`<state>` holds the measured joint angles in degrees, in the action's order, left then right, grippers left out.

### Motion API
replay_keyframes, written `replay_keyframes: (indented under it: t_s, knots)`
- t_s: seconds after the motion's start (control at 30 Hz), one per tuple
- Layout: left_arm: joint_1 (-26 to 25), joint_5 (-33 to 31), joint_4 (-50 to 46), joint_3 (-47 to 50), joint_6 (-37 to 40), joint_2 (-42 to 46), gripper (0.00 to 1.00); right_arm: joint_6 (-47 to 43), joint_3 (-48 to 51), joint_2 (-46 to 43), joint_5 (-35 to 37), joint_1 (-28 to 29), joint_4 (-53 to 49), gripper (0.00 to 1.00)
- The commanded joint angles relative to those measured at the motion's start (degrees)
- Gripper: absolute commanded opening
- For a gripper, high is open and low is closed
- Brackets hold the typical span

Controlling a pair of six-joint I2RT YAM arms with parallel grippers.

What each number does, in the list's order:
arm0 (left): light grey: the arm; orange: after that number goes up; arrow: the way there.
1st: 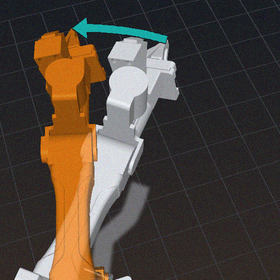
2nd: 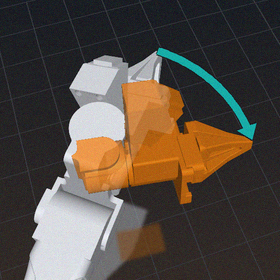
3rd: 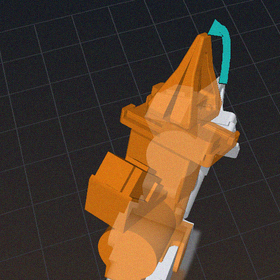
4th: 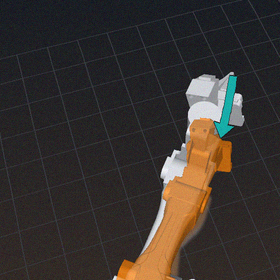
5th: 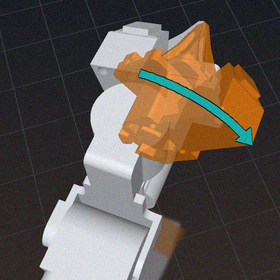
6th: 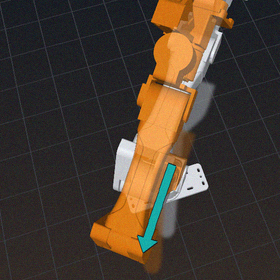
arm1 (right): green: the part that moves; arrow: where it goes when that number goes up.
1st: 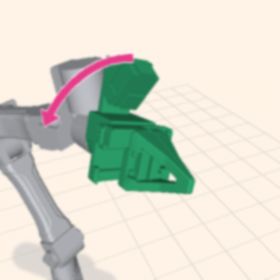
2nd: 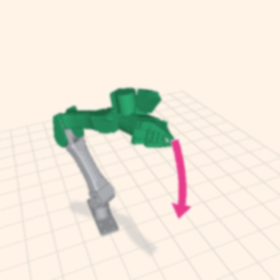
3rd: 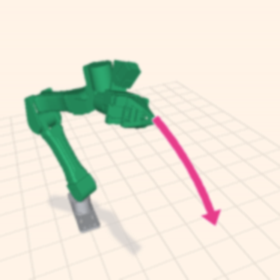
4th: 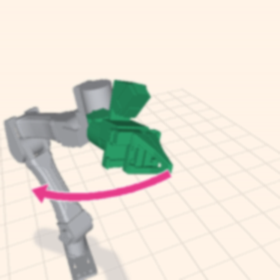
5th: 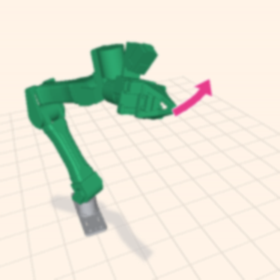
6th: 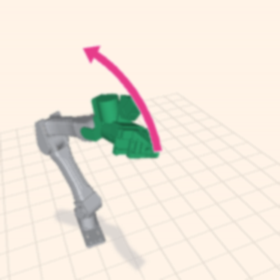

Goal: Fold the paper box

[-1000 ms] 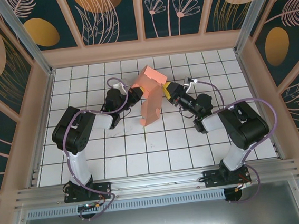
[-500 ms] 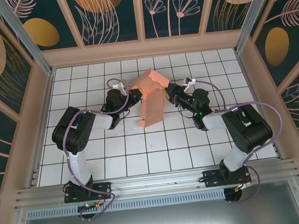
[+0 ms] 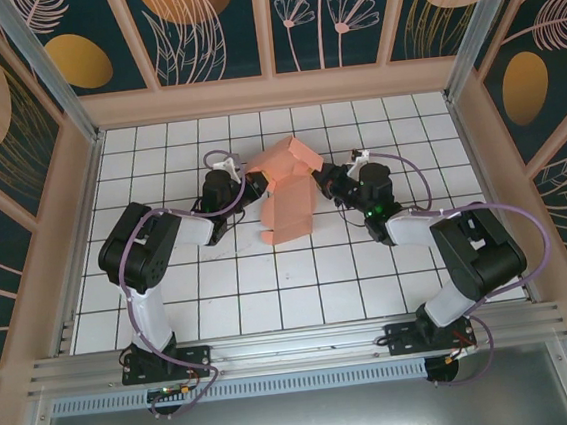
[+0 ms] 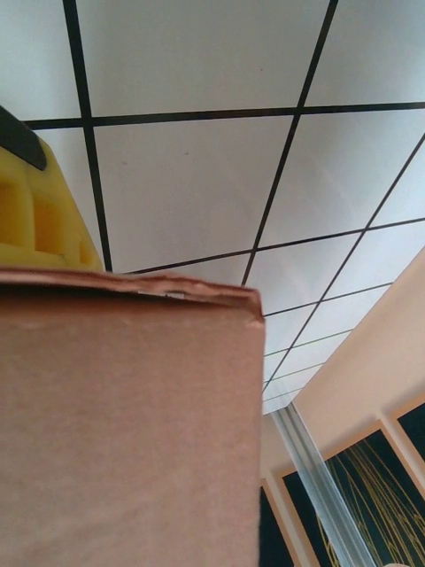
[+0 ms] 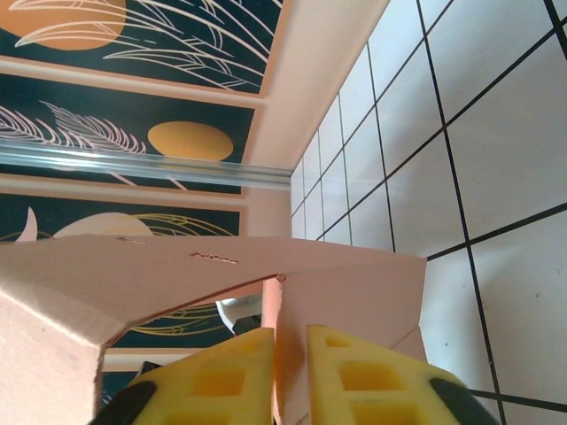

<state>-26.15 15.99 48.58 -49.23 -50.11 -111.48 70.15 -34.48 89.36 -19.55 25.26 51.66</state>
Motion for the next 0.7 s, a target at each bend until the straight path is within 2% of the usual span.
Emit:
replay_keyframes:
  t_s: [0.0, 0.03, 0.1, 0.13, 0.23, 0.3, 0.37, 0.4, 0.47, 0.67]
  knots:
    - [0.05, 0.09, 0.51, -0.45, 0.88, 2.23, 0.00, -1.60, -1.58, -1.65, 1.88, 0.32, -1.37, 0.23]
    - [0.05, 0.08, 0.53, -0.43, 0.87, 2.06, 0.00, -1.60, -1.49, -1.71, 1.93, 0.33, -1.39, 0.19]
    - [0.05, 0.10, 0.48, -0.54, 0.80, 1.97, 0.00, -1.43, -1.21, -1.75, 2.23, 0.32, -1.37, 0.03]
    - [0.05, 0.10, 0.55, -0.48, 0.73, 1.97, 0.00, -1.42, -1.05, -1.75, 2.36, 0.32, -1.39, 0.00]
    - [0.05, -0.04, 0.47, -0.47, 0.63, 1.82, 0.00, -1.75, -0.85, -2.26, 2.86, 0.23, -2.00, 0.01]
    - [0.05, -0.25, 0.55, -0.34, 0.52, 1.64, 0.00, -3.56, -1.19, -3.41, 3.91, 0.24, -3.83, 0.24]
    - [0.05, -0.89, 0.30, -0.26, 0.39, 1.48, 0.00, -5.40, -1.51, -5.29, 5.84, 0.24, -6.83, 0.44]
    - [0.07, -1.34, 0.14, -0.21, 0.27, 1.36, 0.00, -6.48, -1.56, -6.62, 7.37, 0.23, -9.13, 0.50]
    - [0.16, -2.32, -0.59, -0.34, -0.12, 1.34, 0.00, -8.31, -1.39, -9.41, 10.19, -0.09, -13.20, 0.55]
    - [0.23, -7.08, -5.03, -0.51, -0.21, 2.89, 0.00, -16.61, -5.81, -17.58, 19.64, 0.10, -29.06, 0.60]
